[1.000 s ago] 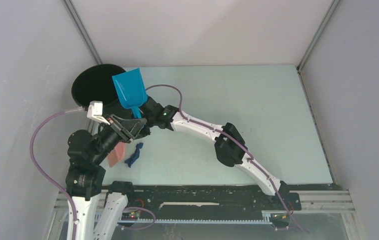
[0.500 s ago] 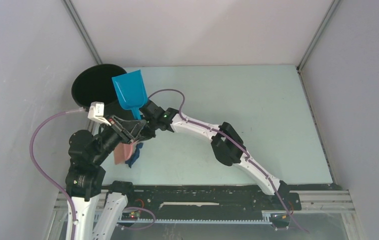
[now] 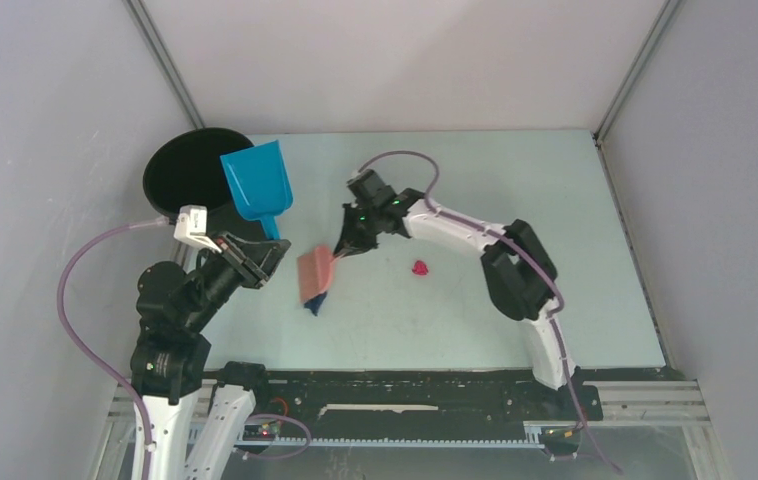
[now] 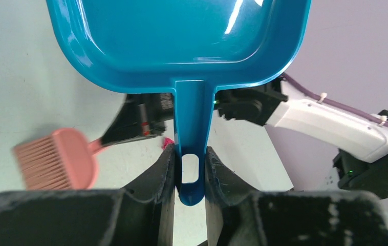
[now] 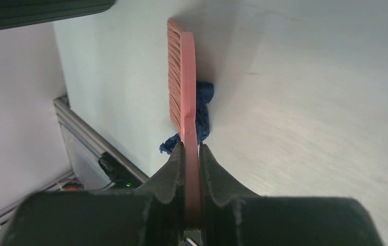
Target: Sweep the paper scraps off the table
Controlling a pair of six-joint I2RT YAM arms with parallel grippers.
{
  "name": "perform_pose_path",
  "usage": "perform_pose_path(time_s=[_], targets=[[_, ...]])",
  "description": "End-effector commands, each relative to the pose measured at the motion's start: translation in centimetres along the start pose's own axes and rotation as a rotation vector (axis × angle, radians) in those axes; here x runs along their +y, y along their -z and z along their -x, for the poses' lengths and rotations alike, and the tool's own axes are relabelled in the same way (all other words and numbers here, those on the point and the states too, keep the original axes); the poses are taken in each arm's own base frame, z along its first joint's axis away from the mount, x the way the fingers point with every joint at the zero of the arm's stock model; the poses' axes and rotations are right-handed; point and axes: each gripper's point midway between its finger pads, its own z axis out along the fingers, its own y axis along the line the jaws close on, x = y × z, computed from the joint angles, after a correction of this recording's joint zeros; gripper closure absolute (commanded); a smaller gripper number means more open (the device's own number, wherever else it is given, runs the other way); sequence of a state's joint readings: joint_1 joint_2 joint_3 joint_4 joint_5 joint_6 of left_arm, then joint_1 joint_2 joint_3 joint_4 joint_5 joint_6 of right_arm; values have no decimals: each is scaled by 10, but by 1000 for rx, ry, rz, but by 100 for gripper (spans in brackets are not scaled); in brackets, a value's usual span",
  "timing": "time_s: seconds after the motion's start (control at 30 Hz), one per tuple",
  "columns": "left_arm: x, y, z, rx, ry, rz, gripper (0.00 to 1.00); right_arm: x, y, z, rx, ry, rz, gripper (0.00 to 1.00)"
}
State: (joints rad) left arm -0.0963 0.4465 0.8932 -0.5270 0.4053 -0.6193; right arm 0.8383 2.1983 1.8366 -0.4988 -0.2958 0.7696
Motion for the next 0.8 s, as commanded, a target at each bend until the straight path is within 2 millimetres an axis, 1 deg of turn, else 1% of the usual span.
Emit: perform_pose_path(time_s=[0.0, 0.1, 0.2, 0.33, 0.43, 0.5, 0.6, 0.77], targets=[[-18, 9, 16, -54, -43, -48, 100, -69, 49, 18, -74, 68, -153, 100], [-20, 12, 17, -59, -42, -51, 100, -106, 77, 24, -117, 74, -228, 100], [-18, 12, 15, -60, -37, -50, 100, -128, 107, 29, -162, 80, -263, 100], [-15, 10, 13, -58, -27, -40, 100, -151, 147, 36, -240, 64, -295, 100], [-11, 6, 8, -39, -11, -34, 100, -166, 182, 43, -310, 39, -315, 100], [-9, 4, 4, -19, 7, -36, 100, -183, 207, 44, -354, -21, -346, 100], [-12, 3, -2, 8, 22, -54, 100, -194, 237, 40, -409, -64, -334, 100], [-7, -3, -14, 76, 34, -53, 100, -221, 287, 26, -497, -198, -319, 100]])
